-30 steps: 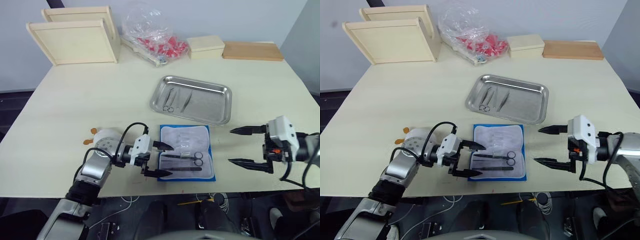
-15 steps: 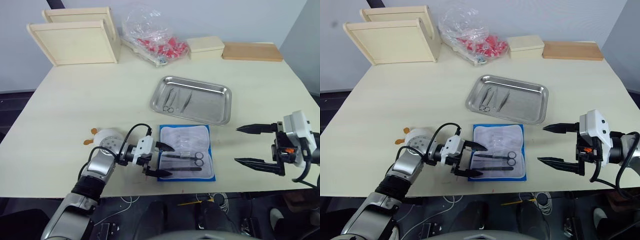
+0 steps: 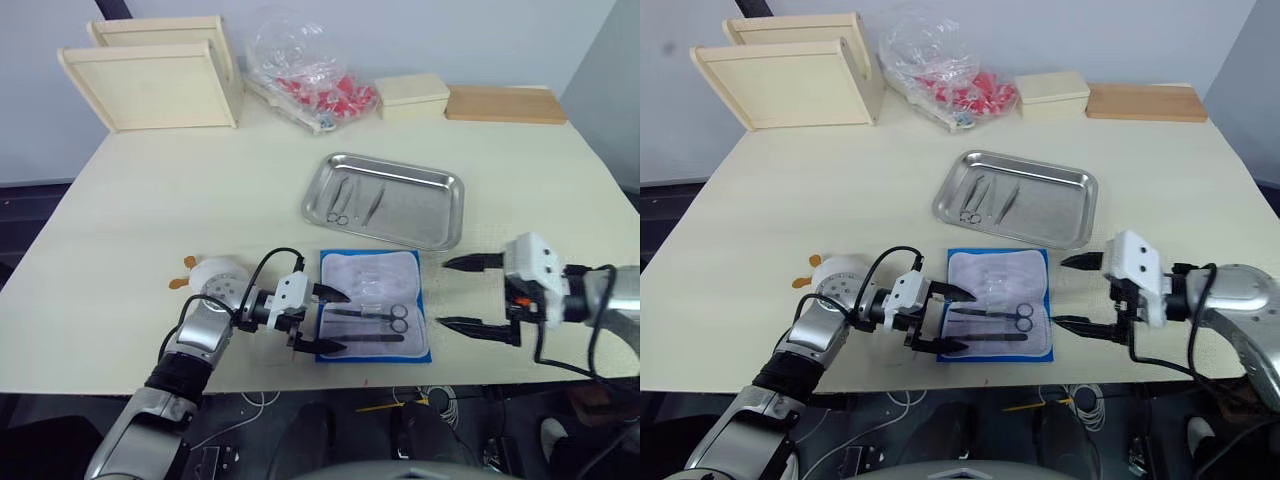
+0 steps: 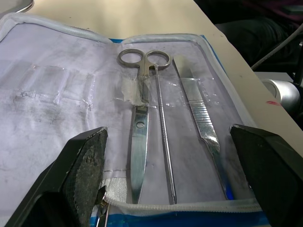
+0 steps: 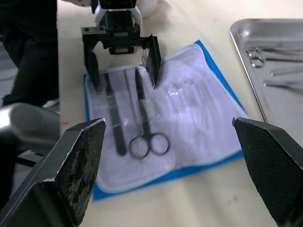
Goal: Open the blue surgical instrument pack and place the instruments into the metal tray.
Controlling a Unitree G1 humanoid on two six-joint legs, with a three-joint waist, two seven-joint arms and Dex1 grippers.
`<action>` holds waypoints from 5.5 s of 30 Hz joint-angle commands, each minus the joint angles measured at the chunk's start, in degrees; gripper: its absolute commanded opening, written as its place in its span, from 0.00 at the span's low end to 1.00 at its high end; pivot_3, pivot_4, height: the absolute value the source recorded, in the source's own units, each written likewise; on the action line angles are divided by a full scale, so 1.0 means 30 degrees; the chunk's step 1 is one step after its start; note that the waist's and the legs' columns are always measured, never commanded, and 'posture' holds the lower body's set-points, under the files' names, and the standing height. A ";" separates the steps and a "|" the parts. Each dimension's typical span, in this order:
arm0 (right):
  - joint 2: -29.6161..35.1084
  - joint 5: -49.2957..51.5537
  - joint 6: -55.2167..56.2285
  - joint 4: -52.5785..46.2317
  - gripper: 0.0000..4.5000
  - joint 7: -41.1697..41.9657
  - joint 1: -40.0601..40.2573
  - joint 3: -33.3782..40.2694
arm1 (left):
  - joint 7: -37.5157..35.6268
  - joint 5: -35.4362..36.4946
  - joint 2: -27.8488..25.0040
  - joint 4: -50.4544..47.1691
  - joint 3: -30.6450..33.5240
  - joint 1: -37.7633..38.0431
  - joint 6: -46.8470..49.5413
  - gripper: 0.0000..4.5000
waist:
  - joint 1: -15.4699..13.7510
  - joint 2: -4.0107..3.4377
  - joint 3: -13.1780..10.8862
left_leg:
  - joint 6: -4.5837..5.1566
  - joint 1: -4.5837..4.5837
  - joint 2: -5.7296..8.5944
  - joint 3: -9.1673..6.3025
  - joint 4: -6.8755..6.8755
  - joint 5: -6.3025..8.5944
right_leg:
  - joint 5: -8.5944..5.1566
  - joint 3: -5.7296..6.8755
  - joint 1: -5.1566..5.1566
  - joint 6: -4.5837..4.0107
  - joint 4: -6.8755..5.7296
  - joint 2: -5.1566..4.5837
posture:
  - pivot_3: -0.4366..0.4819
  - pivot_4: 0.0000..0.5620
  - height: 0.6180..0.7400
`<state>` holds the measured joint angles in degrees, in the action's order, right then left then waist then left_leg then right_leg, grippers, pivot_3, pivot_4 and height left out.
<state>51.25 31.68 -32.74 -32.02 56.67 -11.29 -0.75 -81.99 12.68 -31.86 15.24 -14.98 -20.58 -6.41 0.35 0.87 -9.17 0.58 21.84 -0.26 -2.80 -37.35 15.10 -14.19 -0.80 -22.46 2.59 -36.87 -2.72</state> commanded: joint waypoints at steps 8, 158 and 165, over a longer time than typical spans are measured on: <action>-0.2587 -0.4040 -0.1212 0.1797 1.00 -0.2215 -0.3513 -0.4849 | 0.0208 -0.1129 -0.0075 0.0546 -0.1054 0.0361 0.0587 0.97 | -0.0032 -0.0031 0.0046 | 0.0001 0.0005 0.0021 -0.0007 -0.0009 -0.0001 | 0.0001 0.0002 -0.0002 -0.0002 -0.0007 -0.0004 | 0.48 0.27 1.00; -1.4534 -0.9547 -0.8520 1.4636 0.03 -1.6283 -1.2292 0.1070 | 0.1464 -0.1373 0.0616 0.0526 -0.1162 0.0851 0.0724 1.00 | -0.0030 -0.0143 0.0316 | 0.0004 -0.0021 0.0065 -0.0010 -0.0020 -0.0002 | -0.0001 -0.0003 -0.0030 -0.0016 -0.0152 -0.0002 | 0.48 0.27 1.00; -1.5850 -0.8920 -0.9504 1.5978 0.03 -1.7638 -1.3111 0.2413 | 0.1529 -0.1410 0.0667 0.0606 -0.1177 0.0796 0.0710 1.00 | 0.0169 -0.0148 0.0313 | 0.0005 -0.0025 0.0063 -0.0005 -0.0017 -0.0002 | -0.0002 -0.0018 -0.0047 -0.0016 -0.0183 -0.0005 | 0.48 0.27 1.00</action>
<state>4.69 3.90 -60.83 16.46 4.91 -48.46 5.16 -77.83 11.22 -29.89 14.72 -15.92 -19.47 -6.31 0.85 0.42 -8.23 0.59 21.77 -0.07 -2.81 -37.40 15.10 -14.19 -0.86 -22.60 2.54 -37.42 -2.74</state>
